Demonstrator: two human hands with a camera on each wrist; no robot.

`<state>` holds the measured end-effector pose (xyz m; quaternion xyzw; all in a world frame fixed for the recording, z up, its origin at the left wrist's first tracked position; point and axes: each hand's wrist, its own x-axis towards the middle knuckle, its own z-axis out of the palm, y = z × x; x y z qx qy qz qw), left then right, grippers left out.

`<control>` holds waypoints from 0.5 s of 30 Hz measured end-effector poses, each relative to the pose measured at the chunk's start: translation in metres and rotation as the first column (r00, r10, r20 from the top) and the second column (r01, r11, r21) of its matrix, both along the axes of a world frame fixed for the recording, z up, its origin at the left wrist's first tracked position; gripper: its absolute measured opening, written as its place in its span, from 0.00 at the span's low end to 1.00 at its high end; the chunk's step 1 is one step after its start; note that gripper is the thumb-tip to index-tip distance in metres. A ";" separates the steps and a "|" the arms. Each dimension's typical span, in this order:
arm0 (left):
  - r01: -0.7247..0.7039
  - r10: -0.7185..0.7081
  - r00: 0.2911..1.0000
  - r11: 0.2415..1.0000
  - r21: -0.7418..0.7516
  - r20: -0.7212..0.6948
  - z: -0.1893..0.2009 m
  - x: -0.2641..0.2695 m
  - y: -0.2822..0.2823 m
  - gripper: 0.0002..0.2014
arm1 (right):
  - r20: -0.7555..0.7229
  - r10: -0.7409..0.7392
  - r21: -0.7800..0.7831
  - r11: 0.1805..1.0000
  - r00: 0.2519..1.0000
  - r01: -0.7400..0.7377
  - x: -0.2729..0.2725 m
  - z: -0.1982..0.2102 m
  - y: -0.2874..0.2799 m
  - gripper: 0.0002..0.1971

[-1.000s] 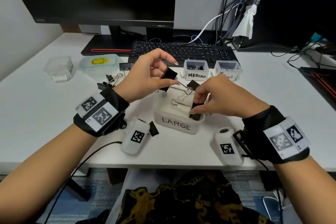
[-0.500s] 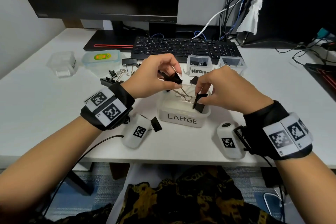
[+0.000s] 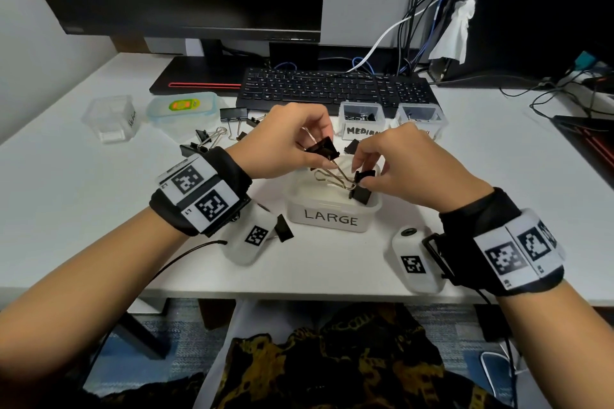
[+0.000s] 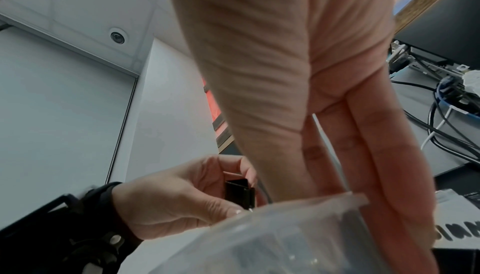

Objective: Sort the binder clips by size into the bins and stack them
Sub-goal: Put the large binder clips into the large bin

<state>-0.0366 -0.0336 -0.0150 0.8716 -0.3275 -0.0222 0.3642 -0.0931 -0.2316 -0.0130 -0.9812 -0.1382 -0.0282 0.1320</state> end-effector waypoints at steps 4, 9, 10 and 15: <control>0.045 -0.048 0.998 0.997 0.056 0.046 0.002 -0.005 0.003 0.16 | 0.010 0.003 -0.020 1.000 1.000 -0.003 0.001 0.000 0.001 0.06; -0.096 -0.012 0.961 0.923 0.373 0.277 0.000 -0.009 0.003 0.11 | 0.026 -0.021 -0.059 0.998 0.999 0.022 -0.002 0.001 0.003 0.04; -0.127 -0.003 0.958 0.891 0.435 0.287 -0.001 -0.009 0.003 0.10 | 0.029 -0.022 -0.067 0.997 0.999 0.023 -0.002 0.001 0.003 0.04; -0.036 0.009 0.999 0.812 0.582 0.049 -0.002 -0.005 0.006 0.12 | 0.039 -0.013 -0.106 0.994 0.999 0.017 -0.004 0.002 0.006 0.02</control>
